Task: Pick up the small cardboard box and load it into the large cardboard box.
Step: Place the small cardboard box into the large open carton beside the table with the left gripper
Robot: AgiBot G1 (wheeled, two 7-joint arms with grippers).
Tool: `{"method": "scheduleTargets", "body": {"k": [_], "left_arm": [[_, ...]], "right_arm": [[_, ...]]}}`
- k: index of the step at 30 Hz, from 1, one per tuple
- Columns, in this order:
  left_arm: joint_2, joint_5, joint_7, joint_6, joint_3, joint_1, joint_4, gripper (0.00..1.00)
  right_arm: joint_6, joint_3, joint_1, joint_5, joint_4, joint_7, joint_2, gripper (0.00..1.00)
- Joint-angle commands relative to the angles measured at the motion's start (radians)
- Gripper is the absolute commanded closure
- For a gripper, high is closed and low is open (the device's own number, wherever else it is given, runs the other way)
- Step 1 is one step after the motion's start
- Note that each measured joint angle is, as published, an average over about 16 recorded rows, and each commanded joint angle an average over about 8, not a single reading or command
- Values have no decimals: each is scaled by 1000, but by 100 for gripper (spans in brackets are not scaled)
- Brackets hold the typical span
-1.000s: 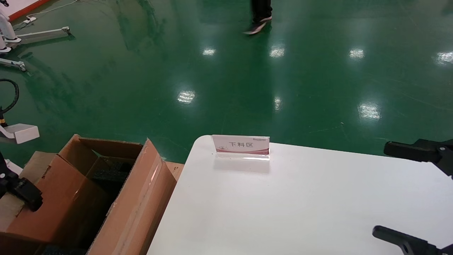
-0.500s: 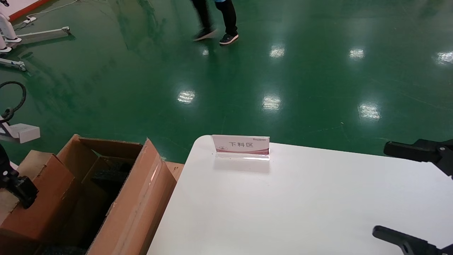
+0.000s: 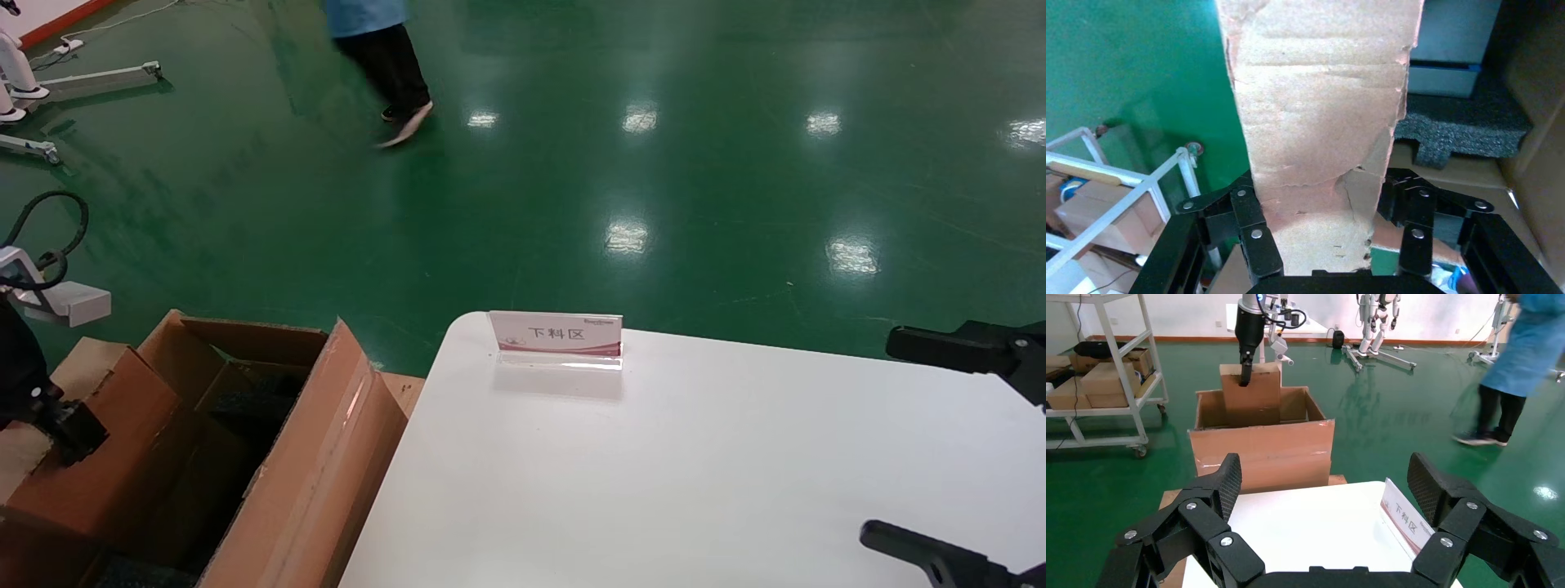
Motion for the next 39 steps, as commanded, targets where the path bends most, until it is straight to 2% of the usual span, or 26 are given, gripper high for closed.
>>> {"method": "scheduleTargets", "body": {"k": [1, 39], "left_arm": [[4, 0, 3, -6, -2, 12, 10, 100], [56, -40, 25, -56, -43, 234, 144, 100]], "right_arm": [[0, 0, 0, 0, 0, 0, 0, 0], [0, 0, 0, 0, 0, 0, 0, 0]]}}
